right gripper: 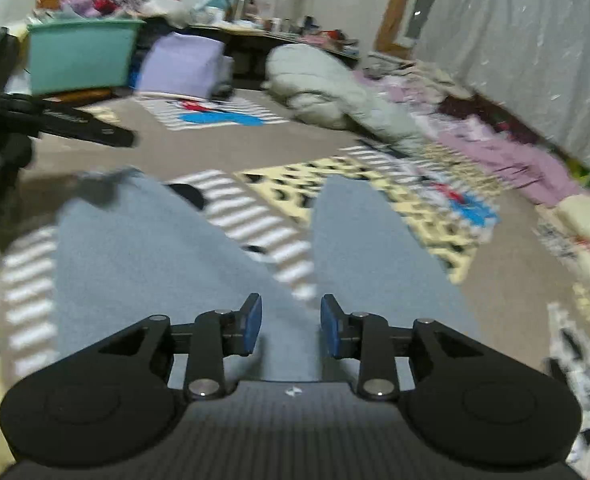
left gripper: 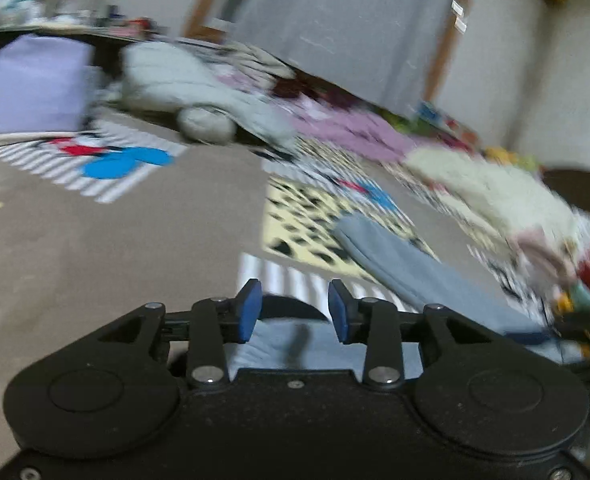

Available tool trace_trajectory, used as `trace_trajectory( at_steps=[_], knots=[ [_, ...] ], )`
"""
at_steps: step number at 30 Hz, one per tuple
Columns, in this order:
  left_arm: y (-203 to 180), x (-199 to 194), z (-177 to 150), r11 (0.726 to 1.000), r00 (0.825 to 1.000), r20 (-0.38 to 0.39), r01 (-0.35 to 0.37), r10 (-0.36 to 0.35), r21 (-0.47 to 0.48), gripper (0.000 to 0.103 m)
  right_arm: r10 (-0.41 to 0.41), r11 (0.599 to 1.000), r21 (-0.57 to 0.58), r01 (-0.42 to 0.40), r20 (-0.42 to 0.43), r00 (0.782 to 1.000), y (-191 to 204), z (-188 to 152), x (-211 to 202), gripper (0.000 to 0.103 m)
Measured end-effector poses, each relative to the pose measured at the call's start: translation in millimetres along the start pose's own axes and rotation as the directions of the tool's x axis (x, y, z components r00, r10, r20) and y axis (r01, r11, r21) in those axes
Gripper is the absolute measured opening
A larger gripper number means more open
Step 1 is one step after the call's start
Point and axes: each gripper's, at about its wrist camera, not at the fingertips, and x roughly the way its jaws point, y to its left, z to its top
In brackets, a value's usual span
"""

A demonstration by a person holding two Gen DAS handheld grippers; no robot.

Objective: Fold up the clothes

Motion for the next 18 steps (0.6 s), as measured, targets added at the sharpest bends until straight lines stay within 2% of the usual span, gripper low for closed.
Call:
trace_trajectory(
  at_steps=[1, 2, 3, 4, 5, 8, 10, 12, 14, 16, 18],
  knots=[
    [-4.2, 5.2, -1.4, 1.0, 1.0, -0.023, 0.009, -0.009, 0.017, 0.035, 0.015, 1.0, -0.002, -0.015, -0.01, 1.0, 5.9, 1.8, 7.7, 0.032],
    [-8.4, 10.3, -2.8, 0.999, 0.999, -0.047, 0.019, -0.018, 0.034, 0.03, 0.02, 1.0, -0.003, -0.02, -0.019, 1.0, 10.2, 3.4, 17.0, 0.032],
    [-6.7, 21.2, -5.9, 0.999, 0.995, -0.097, -0.015, 0.018, 0.032, 0.02, 0.029, 0.999, 0.029, -0.028, -0.035, 0.999, 9.5, 5.0, 27.9, 0.032],
    [-6.1, 27.8, -7.6, 0.998, 0.992, -0.118, -0.037, 0.042, 0.046, 0.016, 0.038, 0.998, 0.061, -0.035, -0.051, 0.998, 8.7, 6.5, 38.9, 0.032],
    [-8.7, 29.2, -6.6, 0.997, 0.991, -0.12, -0.045, 0.052, 0.063, 0.016, 0.065, 0.989, 0.14, -0.048, -0.121, 0.99, 3.5, 5.7, 60.1, 0.033],
    [-13.9, 28.4, -7.5, 0.993, 0.992, -0.109, -0.058, 0.069, 0.098, 0.016, 0.115, 0.971, 0.223, -0.085, -0.123, 0.986, -9.0, 5.9, 75.8, 0.036],
    [-12.3, 19.9, -5.3, 0.995, 0.996, -0.069, -0.052, 0.059, 0.087, 0.016, 0.104, 0.983, 0.168, -0.079, -0.145, 0.984, -5.6, 13.2, 67.7, 0.036],
    [-16.2, 6.9, -1.7, 0.993, 0.998, -0.006, -0.056, 0.057, 0.106, 0.02, 0.06, 0.994, 0.098, -0.048, -0.119, 0.991, 2.8, 14.5, 46.3, 0.036],
    [-18.8, -9.7, -1.4, 0.992, 1.0, 0.027, 0.002, -0.005, 0.127, 0.022, 0.066, 0.994, 0.094, -0.059, -0.075, 0.995, 12.8, 7.4, 20.4, 0.038],
    [-27.0, -20.5, -6.8, 0.98, 0.997, 0.017, 0.065, -0.069, 0.19, 0.024, 0.07, 0.993, 0.095, -0.067, -0.031, 0.997, 27.5, -3.3, -5.4, 0.04],
    [-33.3, -17.3, -18.3, 0.957, 0.999, -0.035, 0.011, -0.001, 0.29, 0.031, 0.08, 0.993, 0.085, -0.08, -0.007, 0.997, 44.7, -16.0, -22.3, 0.041]
  ],
)
